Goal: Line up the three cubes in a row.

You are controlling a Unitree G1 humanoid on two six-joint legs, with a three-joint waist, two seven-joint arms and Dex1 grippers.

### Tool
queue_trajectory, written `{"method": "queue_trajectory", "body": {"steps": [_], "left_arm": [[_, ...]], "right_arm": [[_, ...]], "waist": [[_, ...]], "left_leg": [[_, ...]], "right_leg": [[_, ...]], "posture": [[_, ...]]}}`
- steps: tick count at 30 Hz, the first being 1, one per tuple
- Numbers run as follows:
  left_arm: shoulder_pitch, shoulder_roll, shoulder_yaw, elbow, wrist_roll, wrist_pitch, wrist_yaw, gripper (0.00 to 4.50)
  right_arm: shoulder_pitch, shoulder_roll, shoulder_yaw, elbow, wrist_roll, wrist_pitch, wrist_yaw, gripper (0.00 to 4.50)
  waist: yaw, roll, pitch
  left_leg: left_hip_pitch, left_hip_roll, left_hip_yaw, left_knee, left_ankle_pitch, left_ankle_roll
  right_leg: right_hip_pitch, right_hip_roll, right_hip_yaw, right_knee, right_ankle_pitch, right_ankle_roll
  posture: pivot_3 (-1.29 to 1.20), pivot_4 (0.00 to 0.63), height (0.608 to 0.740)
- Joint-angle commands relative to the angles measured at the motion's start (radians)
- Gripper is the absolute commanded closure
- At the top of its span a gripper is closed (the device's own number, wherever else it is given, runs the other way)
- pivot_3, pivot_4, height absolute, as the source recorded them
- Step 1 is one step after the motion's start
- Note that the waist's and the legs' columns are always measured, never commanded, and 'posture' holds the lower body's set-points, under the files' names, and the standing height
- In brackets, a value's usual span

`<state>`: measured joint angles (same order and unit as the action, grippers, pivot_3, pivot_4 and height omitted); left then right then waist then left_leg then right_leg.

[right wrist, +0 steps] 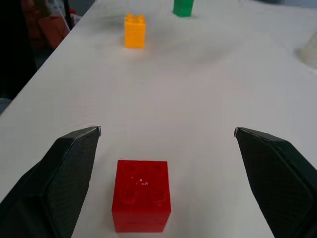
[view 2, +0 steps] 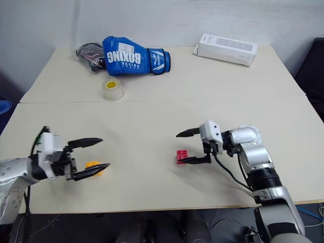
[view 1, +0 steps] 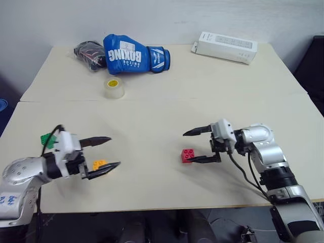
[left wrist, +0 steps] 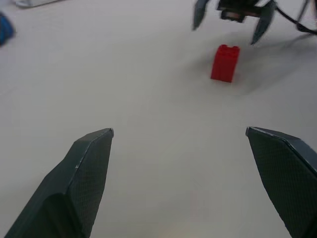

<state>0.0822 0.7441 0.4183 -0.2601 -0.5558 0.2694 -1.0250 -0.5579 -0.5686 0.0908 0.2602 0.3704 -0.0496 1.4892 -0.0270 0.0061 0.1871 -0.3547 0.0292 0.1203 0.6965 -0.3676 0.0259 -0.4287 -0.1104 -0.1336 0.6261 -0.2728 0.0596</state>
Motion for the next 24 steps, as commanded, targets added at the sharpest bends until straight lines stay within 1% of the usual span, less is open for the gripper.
{"method": "queue_trajectory", "body": {"steps": [1,3,5,6,9,12,14,15,17,20,22,24], "left_arm": [[0.095,-0.039,0.184,0.022,-0.038,-0.024,0.062,0.0],[0.172,-0.07,0.277,0.041,-0.044,-0.029,0.09,0.0],[0.242,-0.131,0.391,0.074,-0.069,-0.039,0.151,0.0],[0.258,-0.152,0.43,0.091,-0.07,-0.055,0.177,0.0],[0.294,-0.213,0.523,0.161,-0.069,-0.093,0.258,0.0],[0.322,-0.274,0.588,0.209,-0.1,-0.075,0.344,0.0],[0.323,-0.304,0.606,0.217,-0.13,-0.025,0.42,0.0],[0.315,-0.319,0.605,0.204,-0.141,0.001,0.471,0.0],[0.29,-0.347,0.583,0.152,-0.178,0.025,0.522,0.0],[0.239,-0.347,0.525,0.087,-0.178,0.039,0.574,0.0],[0.174,-0.343,0.499,0.069,-0.175,0.053,0.647,0.0],[0.102,-0.335,0.452,0.056,-0.135,0.082,0.736,0.0]], "right_arm": [[0.075,-0.032,-0.095,-0.098,0.1,0.027,-0.004,0.03],[0.125,-0.016,-0.146,-0.121,0.129,-0.036,-0.018,0.03],[0.177,0.026,-0.201,-0.137,0.152,-0.057,-0.101,0.03],[0.199,0.031,-0.206,-0.15,0.159,-0.053,-0.106,0.03],[0.256,0.061,-0.219,-0.185,0.14,-0.103,-0.157,0.03],[0.32,0.064,-0.221,-0.258,0.181,-0.059,-0.181,0.03],[0.351,0.06,-0.216,-0.289,0.199,-0.034,-0.185,0.03],[0.358,0.071,-0.216,-0.297,0.205,-0.032,-0.202,0.03],[0.363,0.102,-0.211,-0.309,0.188,-0.062,-0.24,0.03],[0.359,0.136,-0.206,-0.325,0.179,-0.081,-0.284,0.03],[0.357,0.14,-0.194,-0.331,0.18,-0.072,-0.288,0.03],[0.354,0.141,-0.18,-0.336,0.178,-0.067,-0.286,0.03]], "waist": [[0.0,0.0,0.0],[0.0,0.0,0.0],[-0.001,-0.001,0.0],[-0.001,-0.001,0.0],[0.001,-0.001,0.0],[0.007,-0.001,0.0],[0.012,-0.003,-0.001],[0.014,-0.003,-0.001],[0.02,-0.005,-0.002],[0.029,-0.009,-0.004],[0.031,-0.009,-0.004],[0.03,-0.01,-0.005]], "left_leg": [[0.0,0.0,0.0,0.0,0.0,0.0],[0.0,0.0,0.0,0.0,-0.001,0.0],[0.0,0.0,0.0,0.0,-0.002,0.0],[0.0,0.001,0.0,0.0,-0.002,0.0],[0.002,0.0,0.0,0.0,-0.003,0.0],[0.002,0.0,0.0,-0.001,-0.004,0.001],[0.002,0.0,0.0,-0.001,-0.005,0.002],[0.002,0.0,0.0,0.0,-0.005,0.002],[0.002,0.0,0.0,0.0,-0.006,0.002],[0.002,0.0,0.0,0.0,-0.006,0.0],[0.002,-0.001,0.0,0.0,-0.008,-0.003],[0.002,-0.001,0.0,0.0,-0.008,-0.002]], "right_leg": [[0.0,0.0,0.0,0.0,0.0,0.0],[0.0,0.0,0.0,-0.001,0.0,0.0],[0.0,0.0,0.0,-0.002,0.0,0.0],[0.0,0.0,0.0,-0.004,0.0,0.0],[0.001,-0.001,0.001,-0.004,0.0,0.0],[0.001,-0.002,0.001,-0.004,0.0,0.0],[0.001,-0.002,0.001,-0.004,0.0,0.0],[0.001,-0.002,0.001,-0.004,0.0,0.0],[0.001,-0.003,0.001,-0.004,0.0,0.0],[0.001,-0.003,0.001,-0.004,0.0,0.0],[0.001,-0.003,0.001,-0.004,0.0,0.0],[0.001,-0.003,0.001,-0.004,0.0,0.0]], "posture": [[0.0,0.15,0.74],[0.0,0.15,0.74],[0.0,0.15,0.74],[0.0,0.15,0.74],[0.0,0.15,0.74],[0.0,0.15,0.74],[0.0,0.15,0.74],[0.0,0.15,0.74],[0.0,0.15,0.74],[0.0,0.15,0.74],[0.0,0.15,0.74],[0.0,0.15,0.74]]}}
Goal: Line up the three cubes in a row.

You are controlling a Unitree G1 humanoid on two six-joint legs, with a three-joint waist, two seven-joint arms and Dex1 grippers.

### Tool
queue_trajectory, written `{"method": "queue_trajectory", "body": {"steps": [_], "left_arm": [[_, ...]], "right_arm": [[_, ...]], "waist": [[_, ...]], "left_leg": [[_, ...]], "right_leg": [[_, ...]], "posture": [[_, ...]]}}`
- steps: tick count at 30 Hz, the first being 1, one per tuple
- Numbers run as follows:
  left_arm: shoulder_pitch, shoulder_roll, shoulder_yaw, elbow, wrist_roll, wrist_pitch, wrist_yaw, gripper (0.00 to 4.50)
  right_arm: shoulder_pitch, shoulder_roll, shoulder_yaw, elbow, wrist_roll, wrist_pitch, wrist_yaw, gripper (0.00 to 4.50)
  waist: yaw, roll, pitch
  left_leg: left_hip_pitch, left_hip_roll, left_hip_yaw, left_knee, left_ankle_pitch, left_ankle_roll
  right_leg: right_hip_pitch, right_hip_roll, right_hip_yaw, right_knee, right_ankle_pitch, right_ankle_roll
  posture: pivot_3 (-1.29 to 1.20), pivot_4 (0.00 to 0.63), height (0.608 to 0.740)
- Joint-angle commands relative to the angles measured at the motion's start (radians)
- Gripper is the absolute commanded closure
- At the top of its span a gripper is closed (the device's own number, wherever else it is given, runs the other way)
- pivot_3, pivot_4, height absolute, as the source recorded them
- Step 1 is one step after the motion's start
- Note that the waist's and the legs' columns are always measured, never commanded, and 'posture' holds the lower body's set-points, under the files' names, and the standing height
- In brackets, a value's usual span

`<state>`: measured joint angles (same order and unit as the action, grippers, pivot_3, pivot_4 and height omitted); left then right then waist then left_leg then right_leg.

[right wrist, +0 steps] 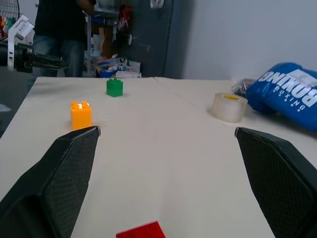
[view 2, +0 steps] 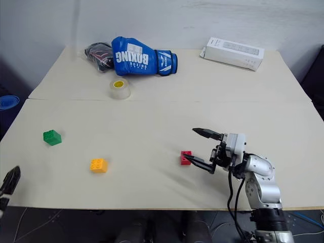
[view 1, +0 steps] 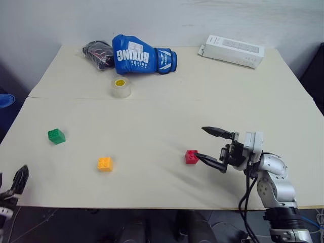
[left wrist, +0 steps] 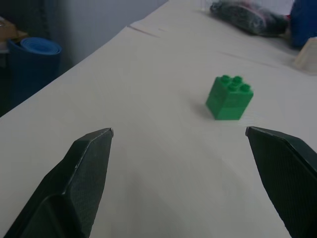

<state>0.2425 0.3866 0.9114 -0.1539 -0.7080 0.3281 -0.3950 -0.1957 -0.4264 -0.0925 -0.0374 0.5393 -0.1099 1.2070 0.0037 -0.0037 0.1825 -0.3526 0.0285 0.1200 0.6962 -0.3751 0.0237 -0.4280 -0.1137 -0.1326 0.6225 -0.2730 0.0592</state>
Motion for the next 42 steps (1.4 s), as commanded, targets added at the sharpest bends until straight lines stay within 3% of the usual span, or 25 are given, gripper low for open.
{"method": "queue_trajectory", "body": {"steps": [1,10,20,25,31,34,37,42], "left_arm": [[-0.101,0.023,-0.07,-0.054,0.045,0.039,0.162,0.0],[-0.335,0.001,-0.278,0.008,0.233,0.106,0.428,0.0],[-0.408,0.037,-0.336,0.135,0.317,0.119,0.449,0.0],[-0.399,0.038,-0.347,0.151,0.336,0.089,0.413,1.04],[-0.387,0.037,-0.324,0.168,0.333,0.027,0.384,2.89],[-0.395,0.06,-0.322,0.17,0.29,-0.042,0.264,3.0],[-0.44,0.121,-0.336,0.16,0.18,-0.071,0.023,3.0],[-0.484,0.329,-0.492,0.067,0.038,0.039,-0.456,3.0]], "right_arm": [[-0.012,-0.001,0.011,-0.039,0.006,-0.008,-0.005,0.03],[-0.029,0.009,0.057,-0.048,-0.001,-0.003,-0.021,0.03],[-0.035,0.0,0.067,-0.04,-0.016,-0.02,-0.031,0.03],[-0.038,-0.007,0.068,-0.027,-0.037,-0.026,-0.035,0.0],[-0.038,-0.014,0.065,-0.033,-0.042,-0.02,-0.034,0.0],[-0.027,-0.025,0.053,-0.048,-0.037,-0.02,-0.038,0.0],[-0.007,-0.06,0.024,-0.079,-0.013,-0.007,-0.033,0.0],[0.065,-0.166,-0.046,-0.156,0.046,0.023,0.018,0.0]], "waist": [[-0.004,0.0,0.0],[-0.009,-0.001,0.0],[-0.004,-0.002,-0.001],[-0.005,-0.002,-0.001],[-0.006,-0.002,-0.001],[-0.006,-0.002,-0.001],[-0.002,-0.002,-0.001],[-0.002,-0.002,-0.001]], "left_leg": [[0.0,0.0,0.0,0.0,0.002,0.003],[0.0,0.0,0.002,0.0,0.003,0.003],[0.0,0.001,0.002,0.0,0.003,0.003],[0.0,0.0,0.002,0.0,0.003,0.003],[0.0,0.001,0.002,0.0,0.003,0.003],[0.0,0.001,0.002,0.0,0.003,0.003],[-0.001,0.001,0.002,0.0,0.003,0.003],[-0.001,0.0,0.001,0.001,0.003,0.003]], "right_leg": [[0.0,0.0,0.0,0.0,0.0,0.0],[0.0,0.002,0.0,0.004,0.0,0.0],[0.0,0.003,0.0,0.004,0.0,0.0],[0.0,0.002,0.0,0.004,0.0,0.001],[0.0,0.002,0.0,0.004,0.0,0.001],[0.0,0.002,0.0,0.003,0.0,0.001],[0.0,0.002,-0.001,0.003,0.0,0.001],[0.0,0.001,-0.001,-0.001,0.0,0.001]], "posture": [[0.0,0.15,0.74],[0.0,0.15,0.74],[0.0,0.15,0.74],[0.0,0.15,0.74],[0.0,0.15,0.74],[0.0,0.15,0.74],[0.0,0.15,0.74],[0.0,0.15,0.74]]}}
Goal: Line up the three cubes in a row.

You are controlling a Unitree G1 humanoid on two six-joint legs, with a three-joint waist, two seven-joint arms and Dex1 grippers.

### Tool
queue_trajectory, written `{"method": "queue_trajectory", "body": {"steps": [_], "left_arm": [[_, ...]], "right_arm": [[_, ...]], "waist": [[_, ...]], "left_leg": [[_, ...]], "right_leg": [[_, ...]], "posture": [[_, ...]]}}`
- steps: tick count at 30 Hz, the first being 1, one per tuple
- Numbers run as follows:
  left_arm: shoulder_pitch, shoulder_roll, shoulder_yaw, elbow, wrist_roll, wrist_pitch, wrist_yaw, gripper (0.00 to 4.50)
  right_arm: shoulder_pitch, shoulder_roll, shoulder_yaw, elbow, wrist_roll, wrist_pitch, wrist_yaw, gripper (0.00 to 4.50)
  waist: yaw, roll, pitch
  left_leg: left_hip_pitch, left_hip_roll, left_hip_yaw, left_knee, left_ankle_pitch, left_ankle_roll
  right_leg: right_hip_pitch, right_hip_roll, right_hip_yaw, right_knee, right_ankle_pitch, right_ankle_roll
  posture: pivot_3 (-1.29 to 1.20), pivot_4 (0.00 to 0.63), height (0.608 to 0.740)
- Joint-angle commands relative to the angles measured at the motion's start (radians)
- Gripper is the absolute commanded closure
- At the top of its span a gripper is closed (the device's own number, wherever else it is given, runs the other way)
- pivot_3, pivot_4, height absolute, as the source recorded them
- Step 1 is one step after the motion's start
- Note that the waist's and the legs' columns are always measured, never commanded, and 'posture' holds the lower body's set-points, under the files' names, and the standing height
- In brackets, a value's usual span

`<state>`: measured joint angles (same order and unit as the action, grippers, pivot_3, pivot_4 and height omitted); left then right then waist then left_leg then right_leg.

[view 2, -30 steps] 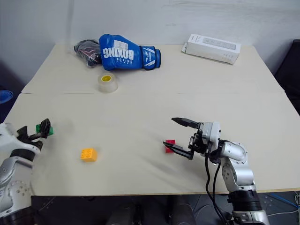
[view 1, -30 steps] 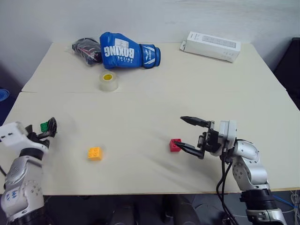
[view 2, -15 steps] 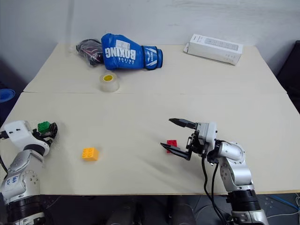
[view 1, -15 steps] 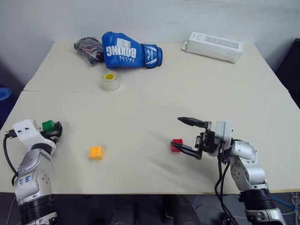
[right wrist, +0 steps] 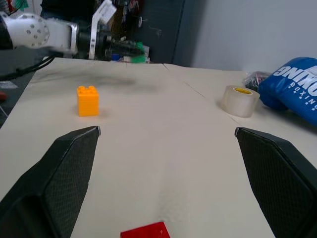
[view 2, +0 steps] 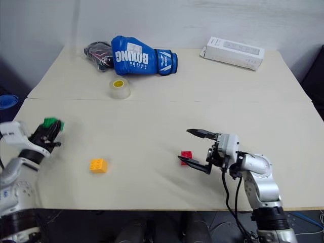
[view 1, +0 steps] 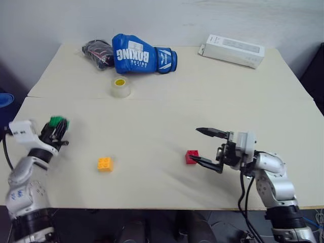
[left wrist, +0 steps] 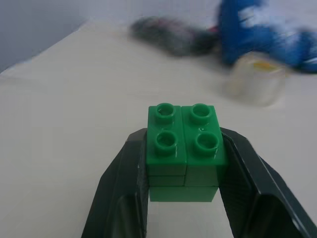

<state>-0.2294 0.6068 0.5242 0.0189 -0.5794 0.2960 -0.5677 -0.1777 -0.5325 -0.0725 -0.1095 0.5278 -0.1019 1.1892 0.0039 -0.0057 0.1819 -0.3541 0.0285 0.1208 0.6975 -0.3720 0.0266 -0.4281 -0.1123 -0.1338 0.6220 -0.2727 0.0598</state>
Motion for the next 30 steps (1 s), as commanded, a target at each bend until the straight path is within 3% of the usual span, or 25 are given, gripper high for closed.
{"method": "queue_trajectory", "body": {"steps": [1,3,6,13,22,30], "left_arm": [[-0.013,0.149,-0.141,-0.124,-0.117,0.112,-0.36,3.0],[-0.031,0.233,-0.29,-0.159,-0.075,0.101,-0.546,3.0],[-0.102,0.256,-0.469,-0.169,0.032,0.023,-0.668,3.0],[-0.283,0.034,-0.743,-0.084,0.245,-0.114,-0.646,3.0],[-0.376,-0.068,-0.846,0.093,0.404,-0.17,-0.629,3.0],[-0.338,-0.046,-0.836,0.071,0.406,-0.108,-0.658,3.0]], "right_arm": [[0.069,-0.081,-0.08,-0.101,0.069,0.019,0.049,0.0],[0.142,-0.136,-0.124,-0.131,0.089,0.028,0.085,0.0],[0.199,-0.178,-0.166,-0.129,0.094,0.021,0.103,0.0],[0.25,-0.145,-0.168,-0.161,0.064,-0.002,0.04,0.0],[0.292,-0.134,-0.172,-0.219,0.056,0.001,-0.015,0.0],[0.317,-0.133,-0.18,-0.235,0.051,-0.006,-0.043,0.0]], "waist": [[-0.002,0.0,0.0],[0.0,0.002,0.0],[-0.003,0.003,0.001],[0.001,0.003,0.001],[0.011,0.002,0.001],[0.019,0.002,0.001]], "left_leg": [[0.0,0.0,0.0,0.0,0.0,0.0],[0.0,0.0,0.0,-0.002,0.0,0.0],[0.0,-0.001,0.002,-0.002,0.0,0.0],[0.002,0.001,0.003,-0.001,0.002,-0.002],[0.001,0.001,0.003,0.001,0.002,0.0],[0.001,0.001,0.003,0.001,0.003,0.001]], "right_leg": [[0.0,0.0,0.0,0.0,0.0,0.0],[0.0,0.001,0.0,0.002,0.0,0.0],[0.001,0.002,0.0,-0.001,0.0,0.0],[0.0,0.005,0.003,0.001,0.0,0.0],[0.0,0.006,0.003,0.0,0.0,0.0],[0.0,0.005,0.003,0.0,0.0,0.0]], "posture": [[0.0,0.15,0.74],[0.0,0.15,0.74],[0.0,0.15,0.74],[0.0,0.15,0.74],[0.0,0.15,0.74],[0.0,0.15,0.74]]}}
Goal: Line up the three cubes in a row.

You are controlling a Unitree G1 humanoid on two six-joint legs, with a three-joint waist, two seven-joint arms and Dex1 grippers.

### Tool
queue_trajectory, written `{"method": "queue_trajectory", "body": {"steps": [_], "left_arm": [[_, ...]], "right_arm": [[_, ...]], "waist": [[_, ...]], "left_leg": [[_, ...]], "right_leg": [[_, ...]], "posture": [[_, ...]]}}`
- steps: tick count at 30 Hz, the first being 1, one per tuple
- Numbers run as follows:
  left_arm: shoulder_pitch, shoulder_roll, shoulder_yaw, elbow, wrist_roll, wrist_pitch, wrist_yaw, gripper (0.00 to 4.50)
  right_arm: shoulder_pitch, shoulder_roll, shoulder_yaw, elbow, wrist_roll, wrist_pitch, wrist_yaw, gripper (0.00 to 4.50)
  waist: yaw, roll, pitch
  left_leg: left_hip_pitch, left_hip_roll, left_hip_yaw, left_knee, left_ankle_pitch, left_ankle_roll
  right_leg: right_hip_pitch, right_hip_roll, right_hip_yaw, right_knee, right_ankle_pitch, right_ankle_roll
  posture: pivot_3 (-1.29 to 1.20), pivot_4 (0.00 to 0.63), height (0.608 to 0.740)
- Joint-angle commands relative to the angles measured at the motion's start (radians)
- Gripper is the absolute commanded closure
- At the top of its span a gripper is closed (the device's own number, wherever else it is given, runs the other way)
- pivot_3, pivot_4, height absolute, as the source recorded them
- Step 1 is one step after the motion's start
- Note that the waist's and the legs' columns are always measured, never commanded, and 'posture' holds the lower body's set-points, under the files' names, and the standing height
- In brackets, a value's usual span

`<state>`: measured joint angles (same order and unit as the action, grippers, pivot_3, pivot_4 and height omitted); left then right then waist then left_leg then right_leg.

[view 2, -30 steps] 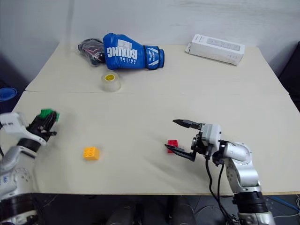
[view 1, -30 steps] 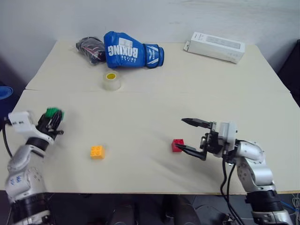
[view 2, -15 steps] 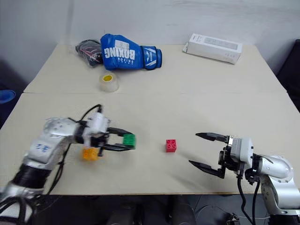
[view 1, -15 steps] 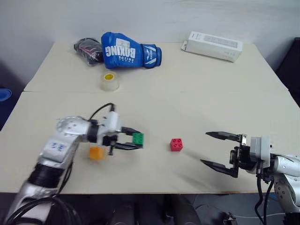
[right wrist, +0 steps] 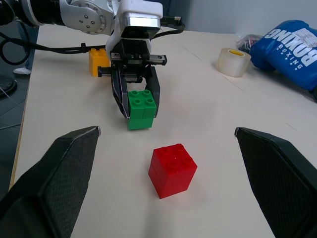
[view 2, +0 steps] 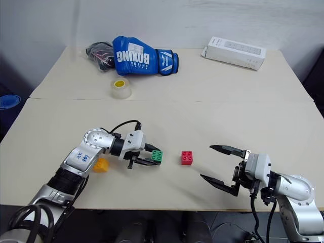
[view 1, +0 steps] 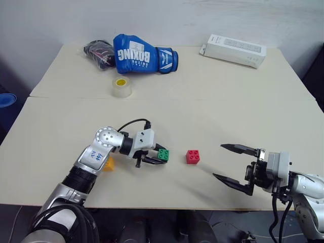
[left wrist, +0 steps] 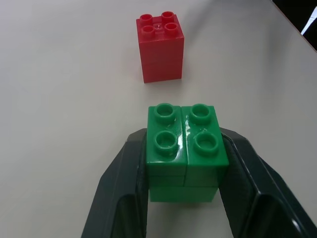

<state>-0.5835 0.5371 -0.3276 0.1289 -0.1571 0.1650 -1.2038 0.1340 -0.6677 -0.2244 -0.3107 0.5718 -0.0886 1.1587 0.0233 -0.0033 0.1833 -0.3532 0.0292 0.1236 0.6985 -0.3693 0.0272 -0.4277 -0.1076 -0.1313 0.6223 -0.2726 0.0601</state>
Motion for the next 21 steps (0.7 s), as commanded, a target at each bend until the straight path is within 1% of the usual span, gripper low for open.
{"method": "queue_trajectory", "body": {"steps": [1,4,6,10,13,14,16,19,21], "left_arm": [[0.02,0.028,0.018,-0.041,-0.019,0.028,-0.027,3.0],[0.021,0.029,0.023,-0.041,-0.022,0.046,-0.029,3.0],[0.019,0.021,0.029,-0.04,-0.032,0.041,-0.035,2.29],[0.008,0.018,0.047,-0.053,-0.058,0.026,-0.056,1.09],[0.003,0.036,0.061,-0.064,-0.062,-0.004,-0.073,0.21],[-0.001,0.044,0.069,-0.073,-0.069,-0.006,-0.083,0.01],[-0.01,0.054,0.088,-0.088,-0.084,0.004,-0.094,0.01],[-0.031,0.075,0.145,-0.128,-0.144,0.055,-0.1,0.01],[-0.039,0.112,0.25,-0.126,-0.208,0.093,-0.081,0.01]], "right_arm": [[0.004,0.003,-0.026,-0.033,0.006,-0.02,-0.015,0.0],[-0.006,0.005,-0.018,-0.025,0.001,-0.023,-0.021,0.0],[-0.015,0.006,-0.012,-0.017,-0.001,-0.025,-0.021,0.0],[-0.037,0.005,-0.004,0.0,-0.002,-0.026,-0.012,0.0],[-0.052,0.003,-0.003,0.015,-0.004,-0.028,-0.003,0.0],[-0.057,0.003,-0.002,0.02,-0.005,-0.029,0.0,0.0],[-0.064,0.004,0.0,0.028,-0.006,-0.032,0.004,0.0],[-0.079,0.003,0.006,0.045,-0.005,-0.036,0.014,0.0],[-0.1,0.002,0.017,0.066,-0.007,-0.042,0.031,0.0]], "waist": [[-0.001,0.0,0.0],[0.0,0.0,0.0],[0.0,0.0,0.0],[0.0,0.0,0.0],[0.0,0.0,0.0],[0.0,0.0,0.0],[0.0,0.0,0.0],[-0.001,0.0,0.0],[-0.001,0.0,0.0]], "left_leg": [[0.0,0.0,0.0,0.0,0.0,0.0],[0.0,0.0,0.0,0.0,0.0,0.0],[0.0,0.0,0.0,0.0,0.0,0.0],[0.0,0.0,0.0,0.0,0.0,0.0],[0.0,0.0,0.0,0.0,0.0,0.0],[0.0,0.0,0.0,0.0,0.0,0.0],[0.0,0.0,0.0,0.0,0.0,0.0],[0.0,0.0,0.0,0.0,0.0,0.0],[0.0,0.0,-0.001,0.0,0.0,0.0]], "right_leg": [[0.0,0.0,0.0,0.0,0.0,0.0],[0.0,0.0,0.0,0.0,0.0,0.0],[0.0,0.0,0.0,0.0,0.0,0.0],[0.0,0.0,0.0,0.0,0.0,0.0],[0.0,0.0,0.0,0.0,0.0,0.0],[0.0,0.0,0.0,0.0,0.0,0.0],[0.0,0.0,0.0,0.0,0.0,0.0],[0.0,0.0,0.0,0.0,0.0,0.0],[0.0,0.0,0.0,0.0,0.0,0.0]], "posture": [[0.0,0.15,0.74],[0.0,0.15,0.74],[0.0,0.15,0.74],[0.0,0.15,0.74],[0.0,0.15,0.74],[0.0,0.15,0.74],[0.0,0.15,0.74],[0.0,0.15,0.74],[0.0,0.15,0.74]]}}
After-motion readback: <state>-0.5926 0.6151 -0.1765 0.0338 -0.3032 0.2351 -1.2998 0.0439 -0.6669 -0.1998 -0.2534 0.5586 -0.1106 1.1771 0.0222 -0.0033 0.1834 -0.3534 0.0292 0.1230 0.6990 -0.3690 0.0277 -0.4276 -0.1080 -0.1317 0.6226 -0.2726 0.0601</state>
